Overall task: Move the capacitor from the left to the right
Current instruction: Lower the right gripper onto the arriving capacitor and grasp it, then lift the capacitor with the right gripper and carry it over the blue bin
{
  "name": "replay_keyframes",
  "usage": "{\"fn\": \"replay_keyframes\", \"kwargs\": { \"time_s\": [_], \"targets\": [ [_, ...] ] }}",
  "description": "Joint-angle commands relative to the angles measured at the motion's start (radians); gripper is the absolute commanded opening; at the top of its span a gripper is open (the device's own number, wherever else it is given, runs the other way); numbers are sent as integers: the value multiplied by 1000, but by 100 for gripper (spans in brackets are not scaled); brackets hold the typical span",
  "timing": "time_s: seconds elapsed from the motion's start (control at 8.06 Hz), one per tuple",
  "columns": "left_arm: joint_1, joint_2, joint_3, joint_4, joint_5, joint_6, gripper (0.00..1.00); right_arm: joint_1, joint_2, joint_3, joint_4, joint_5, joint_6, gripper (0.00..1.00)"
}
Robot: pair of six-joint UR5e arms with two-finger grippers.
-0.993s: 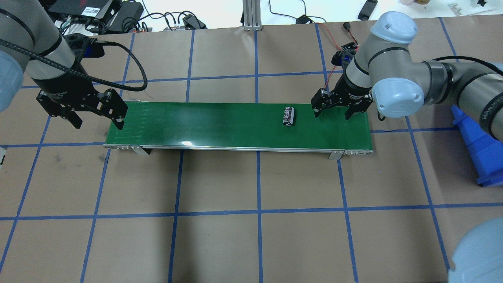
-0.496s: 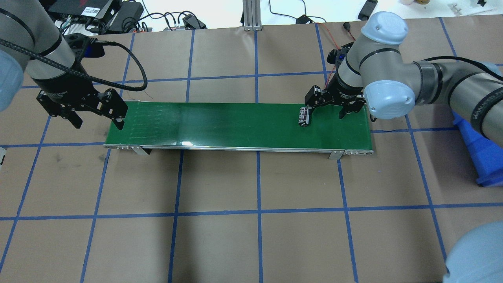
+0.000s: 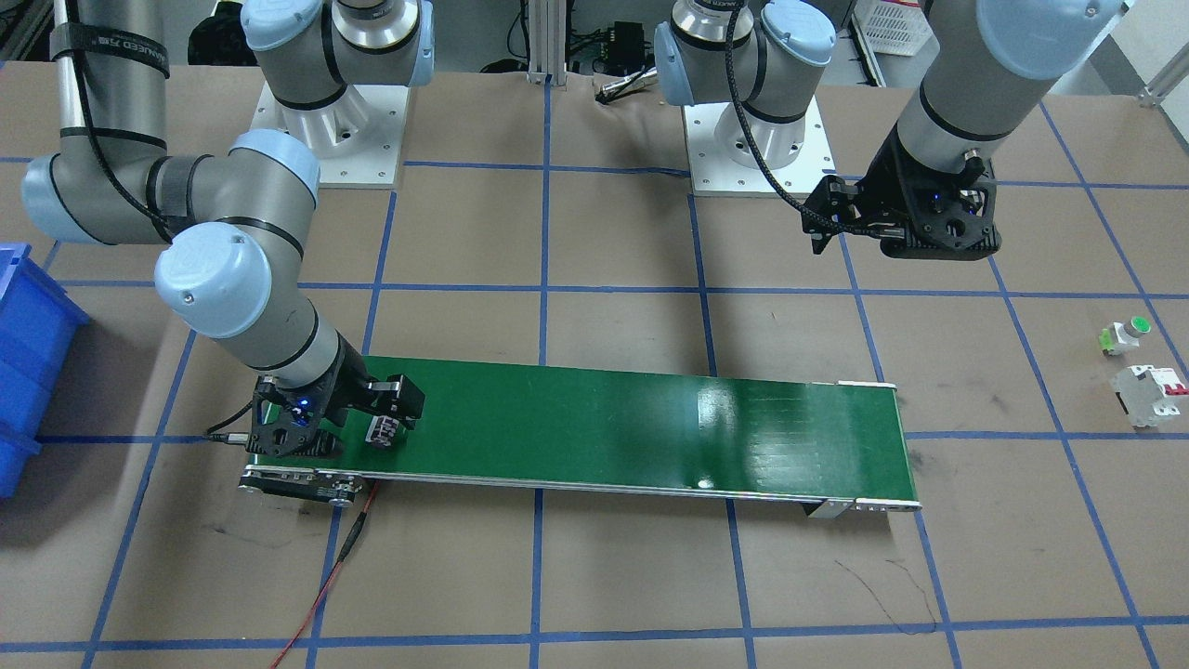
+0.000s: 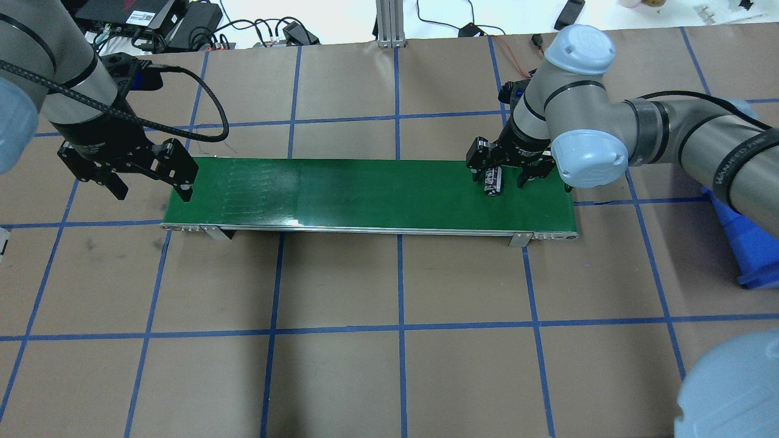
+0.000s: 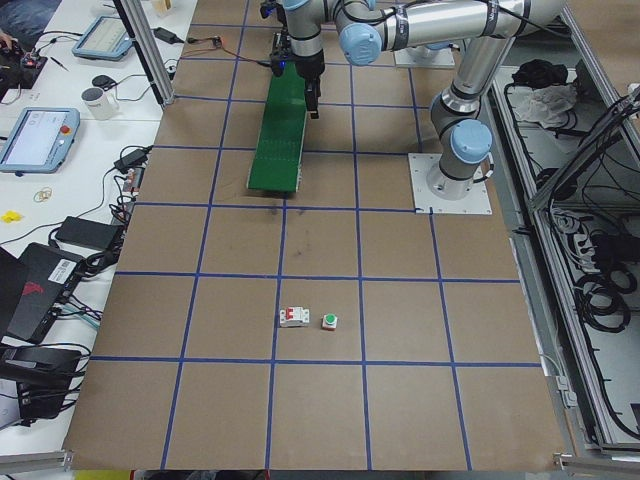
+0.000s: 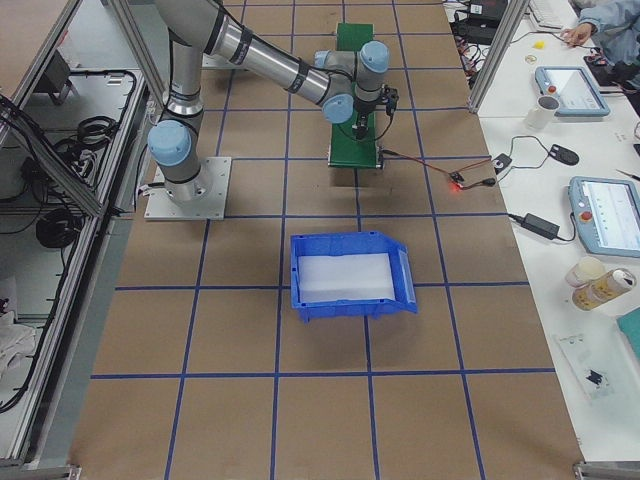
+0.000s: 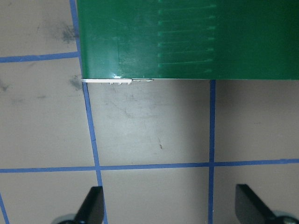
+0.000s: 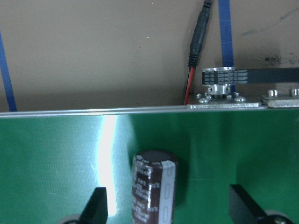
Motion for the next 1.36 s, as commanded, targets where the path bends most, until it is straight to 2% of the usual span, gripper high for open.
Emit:
{"fn": "replay_keyframes", "kwargs": {
  "time_s": [0.0,0.12,0.5,0.62,0.87,0.99,1.24],
  "targets": [
    [0,0,-1,0,1,0,100,1,1,-3,14,-115,-9,8],
    [0,0,1,0,1,0,100,1,-8,-3,16,-137,0,0],
    [0,0,1,2,-1,2,100,-7,-43,-30,24,-221,-11,0],
    [0,0,-1,0,-1,0,100,-24,-55,-78,95,-233,-17,0],
    [0,0,1,2,-1,2,100,-149,-132,-149,244,-258,-180,0],
    [0,0,1,2,-1,3,100,-241,-156,-150,278,-257,-301,0],
    [0,-2,2,2,-1,3,100,-435,-155,-167,271,-263,-605,0]
  ]
}}
